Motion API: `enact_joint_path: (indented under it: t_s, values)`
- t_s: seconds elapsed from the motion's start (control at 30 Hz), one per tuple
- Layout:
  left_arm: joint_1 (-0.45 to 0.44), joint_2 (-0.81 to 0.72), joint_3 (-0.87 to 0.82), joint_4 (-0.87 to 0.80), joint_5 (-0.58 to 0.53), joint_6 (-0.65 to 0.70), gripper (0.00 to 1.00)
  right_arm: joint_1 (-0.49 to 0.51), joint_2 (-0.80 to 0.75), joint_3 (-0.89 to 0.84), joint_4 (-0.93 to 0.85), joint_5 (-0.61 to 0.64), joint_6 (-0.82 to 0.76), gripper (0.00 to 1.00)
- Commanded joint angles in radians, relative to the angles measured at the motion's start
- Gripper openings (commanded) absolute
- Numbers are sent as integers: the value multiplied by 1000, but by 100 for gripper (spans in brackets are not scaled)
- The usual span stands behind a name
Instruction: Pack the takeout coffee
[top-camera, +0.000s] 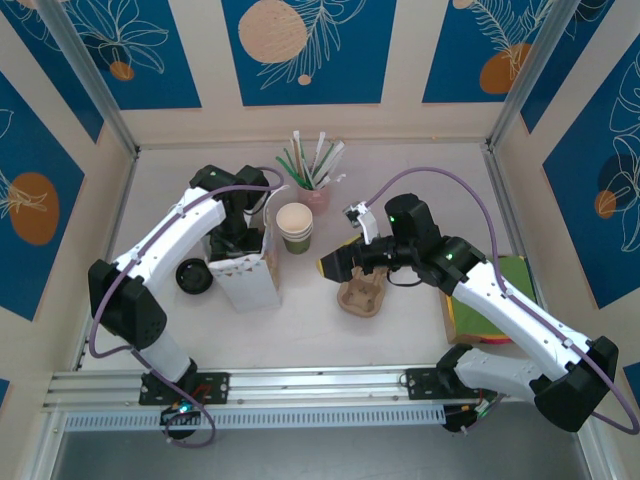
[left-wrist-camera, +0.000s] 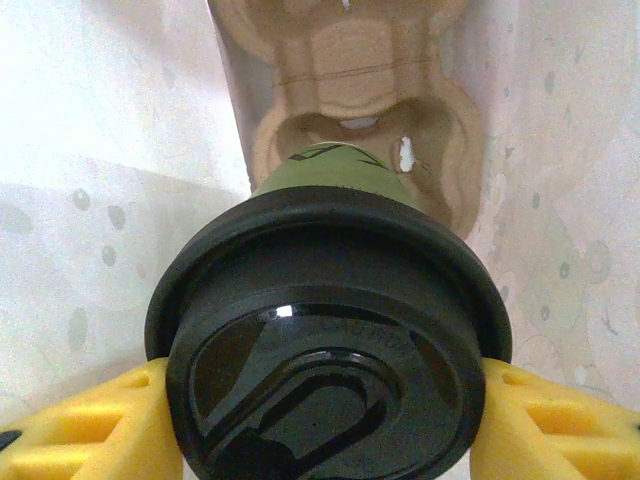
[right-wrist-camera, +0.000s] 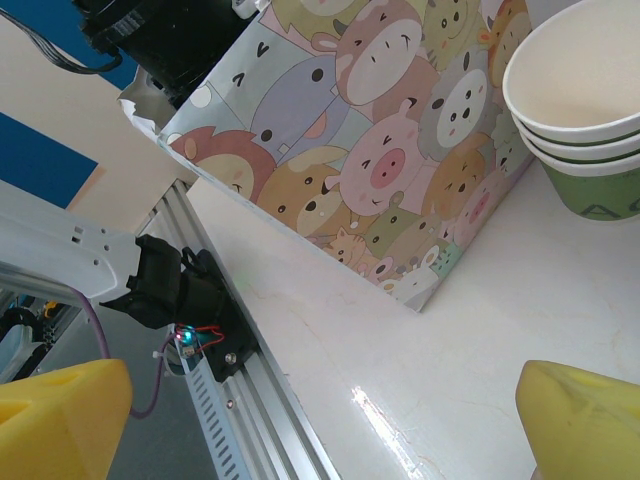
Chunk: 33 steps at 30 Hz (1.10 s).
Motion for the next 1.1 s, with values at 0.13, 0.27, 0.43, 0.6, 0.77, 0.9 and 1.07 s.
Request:
enact_joint_path:
  t_s: [0.13,0.27,0.43,0.6,0.77,0.9,1.07]
  values:
    - [-4,-20,-3,-24,0,-1,58,9,-3,1,9,-2,0,99]
    - [-4,-21,-4,-23,1,0,58,9,-3,1,9,-4,0,99]
    - [-6,-18,-4,-20,6,0,58,9,-3,-1,9,-2,1,99]
    - [-6,-15,-4,-21,7,2,58,7,-3,1,-9,46,1,99]
    - [-5,-11,-1,-19,8,5,58,4,-8,1,-20,71,1,99]
    - [-5,-8,2,-14,10,6,58,-3,-9,0,-32,105,3,99]
    - [-5,-3,4,-6,17,12,57,-8,-10,1,-33,107,4,99]
